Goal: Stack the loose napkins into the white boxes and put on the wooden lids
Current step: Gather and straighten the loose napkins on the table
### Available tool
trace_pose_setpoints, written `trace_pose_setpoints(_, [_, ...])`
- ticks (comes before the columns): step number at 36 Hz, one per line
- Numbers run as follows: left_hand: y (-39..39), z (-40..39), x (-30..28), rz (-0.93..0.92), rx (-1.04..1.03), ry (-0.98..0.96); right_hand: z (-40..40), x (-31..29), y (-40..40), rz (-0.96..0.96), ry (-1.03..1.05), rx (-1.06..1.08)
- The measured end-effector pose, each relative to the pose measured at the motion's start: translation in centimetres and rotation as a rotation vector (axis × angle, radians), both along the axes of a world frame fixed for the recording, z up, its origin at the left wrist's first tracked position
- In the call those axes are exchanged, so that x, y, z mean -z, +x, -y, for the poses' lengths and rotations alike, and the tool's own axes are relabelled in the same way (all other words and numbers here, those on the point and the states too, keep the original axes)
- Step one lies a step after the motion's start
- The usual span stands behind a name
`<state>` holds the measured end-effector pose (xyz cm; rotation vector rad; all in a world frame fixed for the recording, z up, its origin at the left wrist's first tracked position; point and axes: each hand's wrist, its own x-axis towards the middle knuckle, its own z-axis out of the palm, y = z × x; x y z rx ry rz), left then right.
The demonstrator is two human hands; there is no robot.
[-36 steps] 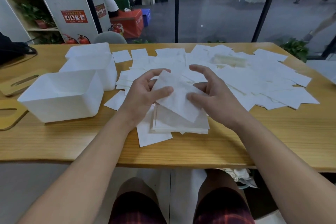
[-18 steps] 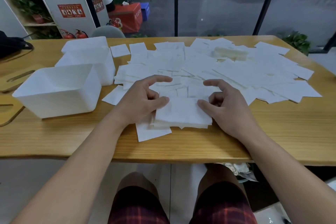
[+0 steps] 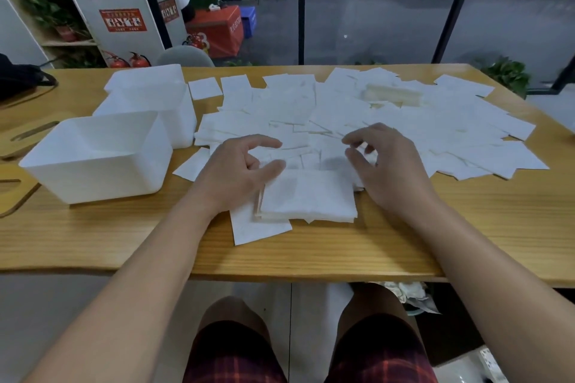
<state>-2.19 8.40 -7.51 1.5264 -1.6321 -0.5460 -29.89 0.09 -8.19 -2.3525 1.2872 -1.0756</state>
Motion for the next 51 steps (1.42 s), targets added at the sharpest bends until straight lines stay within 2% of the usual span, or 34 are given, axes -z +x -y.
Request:
trace_pose_setpoints(3, [-0.1,1.1,0.1,-0.014,-0.103,-0.093,2.7,-0.4,0.5,-0.181,0.045,-0.024])
trace_pose_setpoints(6, [-0.6,2.0,-0.4,-0.026,-0.081,-0.112,3.9,-0.2,0.9,-0.263,0.088,-0.035])
trace_pose_setpoints(9, [-1.6,2.5,-0.3,-0.037,-0.022,-0.089,4.1,0.2,0.9,-0.242,0.080,-0.018])
trace_pose_setpoints(12, [-2.0,2.7,0.7,0.048,0.009,-0.055,4.2,0.6,0.9,-0.223,0.037,-0.010])
trace_pose_setpoints(15, [-2.0,2.9,1.7,0.136,0.006,-0.037,4.3,1.0,0.9,-0.231,0.029,-0.006])
trace_pose_setpoints(22, [-1.8,2.8,1.8,0.163,-0.012,-0.036,4.5,0.2,1.0,-0.203,0.058,0.017])
trace_pose_setpoints(28, [-2.6,3.3,-0.2,0.134,-0.071,-0.108,3.9,-0.3,0.6,0.047,-0.005,-0.083])
trace_pose_setpoints(34, [-6.5,5.3,-1.7,0.303,0.019,-0.133,3.1,-0.6,0.5,0.087,-0.111,-0.124])
trace_pose_setpoints(37, [-7.5,5.9,-1.2,0.317,-0.009,-0.169,2.9,-0.5,0.0,0.096,-0.133,-0.150])
trace_pose_setpoints(42, [-6.5,5.2,-1.1,0.206,-0.114,-0.226,3.1,-0.3,-0.9,0.081,-0.092,-0.046])
trace_pose_setpoints(45, [-5.3,4.5,-1.2,0.116,-0.150,-0.232,3.1,-0.8,-1.1,0.159,-0.097,-0.052])
trace_pose_setpoints(51, [-3.8,3.3,-1.8,0.031,-0.144,-0.249,2.0,-1.5,-0.7,0.367,0.034,-0.131])
